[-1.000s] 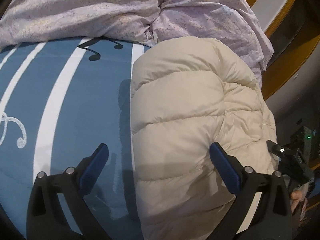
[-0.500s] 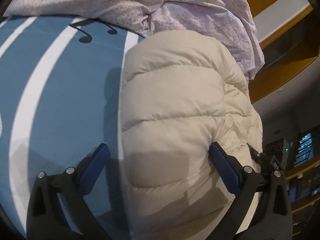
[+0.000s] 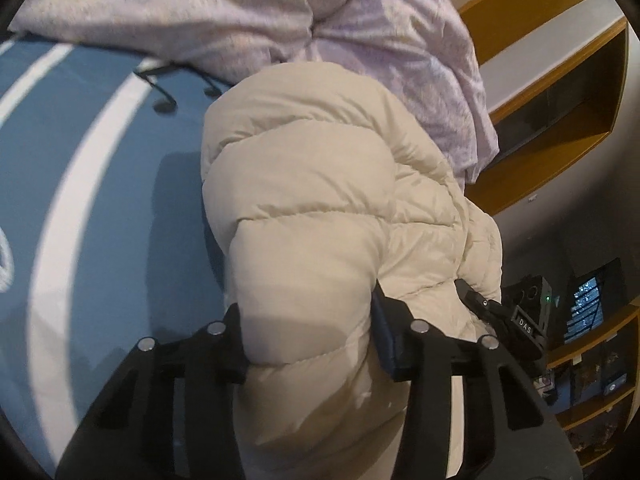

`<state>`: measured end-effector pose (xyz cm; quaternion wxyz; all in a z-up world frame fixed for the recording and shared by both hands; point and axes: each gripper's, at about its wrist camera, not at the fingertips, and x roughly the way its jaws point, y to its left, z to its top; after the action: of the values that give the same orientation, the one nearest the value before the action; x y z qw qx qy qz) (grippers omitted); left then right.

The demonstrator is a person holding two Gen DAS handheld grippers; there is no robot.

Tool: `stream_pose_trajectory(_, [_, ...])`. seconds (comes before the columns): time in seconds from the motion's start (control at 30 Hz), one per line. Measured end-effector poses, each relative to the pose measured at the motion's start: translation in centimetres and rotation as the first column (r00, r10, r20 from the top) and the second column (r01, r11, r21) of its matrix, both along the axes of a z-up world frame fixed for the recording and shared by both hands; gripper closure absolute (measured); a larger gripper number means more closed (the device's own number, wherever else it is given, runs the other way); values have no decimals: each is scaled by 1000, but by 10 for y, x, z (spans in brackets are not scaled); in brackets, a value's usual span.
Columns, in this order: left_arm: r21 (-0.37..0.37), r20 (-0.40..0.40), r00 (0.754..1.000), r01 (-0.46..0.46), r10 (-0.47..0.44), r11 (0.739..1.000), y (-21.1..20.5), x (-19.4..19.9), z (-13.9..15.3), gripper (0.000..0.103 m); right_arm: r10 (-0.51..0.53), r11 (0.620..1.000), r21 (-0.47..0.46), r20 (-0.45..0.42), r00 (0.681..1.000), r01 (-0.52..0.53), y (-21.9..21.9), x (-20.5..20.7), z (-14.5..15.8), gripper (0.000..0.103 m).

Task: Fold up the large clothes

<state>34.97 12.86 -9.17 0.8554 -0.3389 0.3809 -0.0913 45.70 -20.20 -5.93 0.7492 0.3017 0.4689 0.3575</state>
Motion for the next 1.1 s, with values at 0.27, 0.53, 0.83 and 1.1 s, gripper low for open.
stream_pose_trajectory(0.27, [17,41,993,-108,107,994,62,-20,13,58,94,996,-14,33,995,-94,74,19,6,70])
stream_pose_trajectory(0.53, [152,47,982,-188,183,970,91,-22,12,55,118,984,-144,74,990,-106,112,22,7,64])
stream_pose_trajectory(0.83, [458,83,955,-289,284,841,78,-29,27,25,-28,918,-383,204,979,106,81,-1,38,24])
stream_pose_trajectory(1.1, [514,116,945,-320,305,796,67,-30,49,16,28,881,-449,367,930,150,113,-27,78,29])
